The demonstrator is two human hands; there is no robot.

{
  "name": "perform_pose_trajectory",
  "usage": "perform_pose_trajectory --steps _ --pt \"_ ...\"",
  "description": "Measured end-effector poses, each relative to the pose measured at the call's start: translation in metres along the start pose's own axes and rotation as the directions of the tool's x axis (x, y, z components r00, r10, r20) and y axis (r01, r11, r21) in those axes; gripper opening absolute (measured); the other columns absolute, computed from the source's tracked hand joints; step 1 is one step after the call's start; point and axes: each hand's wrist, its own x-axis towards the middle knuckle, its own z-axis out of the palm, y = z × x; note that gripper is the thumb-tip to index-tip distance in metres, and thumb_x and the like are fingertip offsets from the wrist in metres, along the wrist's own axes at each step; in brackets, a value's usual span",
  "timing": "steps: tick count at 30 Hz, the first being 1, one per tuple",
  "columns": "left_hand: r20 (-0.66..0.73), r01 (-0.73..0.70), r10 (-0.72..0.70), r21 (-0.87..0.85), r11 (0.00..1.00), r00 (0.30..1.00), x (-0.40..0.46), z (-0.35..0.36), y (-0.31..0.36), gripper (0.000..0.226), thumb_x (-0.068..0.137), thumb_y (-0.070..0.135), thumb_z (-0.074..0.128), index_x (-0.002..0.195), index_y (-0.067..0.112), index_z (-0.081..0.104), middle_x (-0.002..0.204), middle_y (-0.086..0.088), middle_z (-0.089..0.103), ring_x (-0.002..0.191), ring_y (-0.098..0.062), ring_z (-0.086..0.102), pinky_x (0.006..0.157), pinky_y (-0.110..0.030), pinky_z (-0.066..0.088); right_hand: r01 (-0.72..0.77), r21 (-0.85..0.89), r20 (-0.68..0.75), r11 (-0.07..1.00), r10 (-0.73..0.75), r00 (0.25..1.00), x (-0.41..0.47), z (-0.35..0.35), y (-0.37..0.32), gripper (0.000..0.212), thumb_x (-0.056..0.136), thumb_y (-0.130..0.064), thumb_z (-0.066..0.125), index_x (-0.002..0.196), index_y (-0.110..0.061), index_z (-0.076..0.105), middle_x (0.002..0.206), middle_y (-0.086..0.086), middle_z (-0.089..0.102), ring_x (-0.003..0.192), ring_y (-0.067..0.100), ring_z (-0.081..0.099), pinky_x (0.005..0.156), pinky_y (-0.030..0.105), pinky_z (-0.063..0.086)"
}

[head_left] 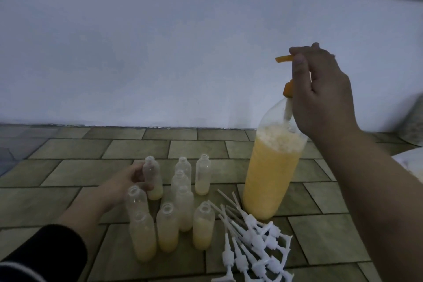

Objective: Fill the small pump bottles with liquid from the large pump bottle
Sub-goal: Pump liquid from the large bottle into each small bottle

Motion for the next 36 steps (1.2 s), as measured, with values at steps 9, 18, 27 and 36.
perform_pose_trajectory --steps 9,18,27,36 --pt "-0.411 -0.089 0.017 -0.157 0.984 0.911 -0.011 -0.030 -0.003 0.041 0.073 0.020 0.078 0.110 0.017 0.060 0.109 -0.002 0.067 0.104 -0.020 0.061 0.089 -0.039 0.048 0.011 0.032 -0.021 0.999 -0.011 1.000 0.000 0.002 -0.002 0.038 0.100 -0.030 0.033 0.125 -0.013 0.056 0.130 -0.001 0.054 0.138 0.015 0.030 0.112 0.044 0.026" --pt "-0.583 -0.477 0.320 -0.135 0.869 0.747 -0.042 -0.026 0.100 0.027 0.078 0.020 0.069 0.101 0.029 0.059 0.102 -0.002 0.060 0.080 -0.008 0.061 0.063 -0.018 0.050 0.033 0.000 -0.001 0.999 -0.033 0.999 0.000 0.001 0.000 0.040 0.100 -0.032 0.031 0.127 -0.013 0.055 0.133 -0.001 0.053 0.139 0.014 0.028 0.114 0.042 0.023" --pt "-0.349 -0.530 0.574 0.222 0.818 0.740 -0.034 0.032 0.191 0.044 0.084 0.033 0.065 0.125 0.037 0.050 0.110 0.015 0.057 0.094 -0.004 0.052 0.074 -0.016 0.041 0.047 -0.030 0.018 0.998 -0.046 0.999 0.001 -0.003 0.000 0.047 0.098 -0.036 0.025 0.128 -0.014 0.053 0.134 0.000 0.052 0.140 0.013 0.026 0.115 0.035 0.022" --pt "-0.241 -0.559 0.637 0.322 0.764 0.733 -0.017 0.067 0.225 0.048 0.085 0.036 0.064 0.130 0.037 0.046 0.113 0.013 0.053 0.089 0.003 0.050 0.074 -0.008 0.037 0.136 -0.163 0.080 0.977 -0.124 0.989 0.003 -0.005 0.005 0.064 0.093 -0.051 0.014 0.132 -0.015 0.049 0.142 0.001 0.047 0.144 0.013 0.016 0.116 0.025 0.003"
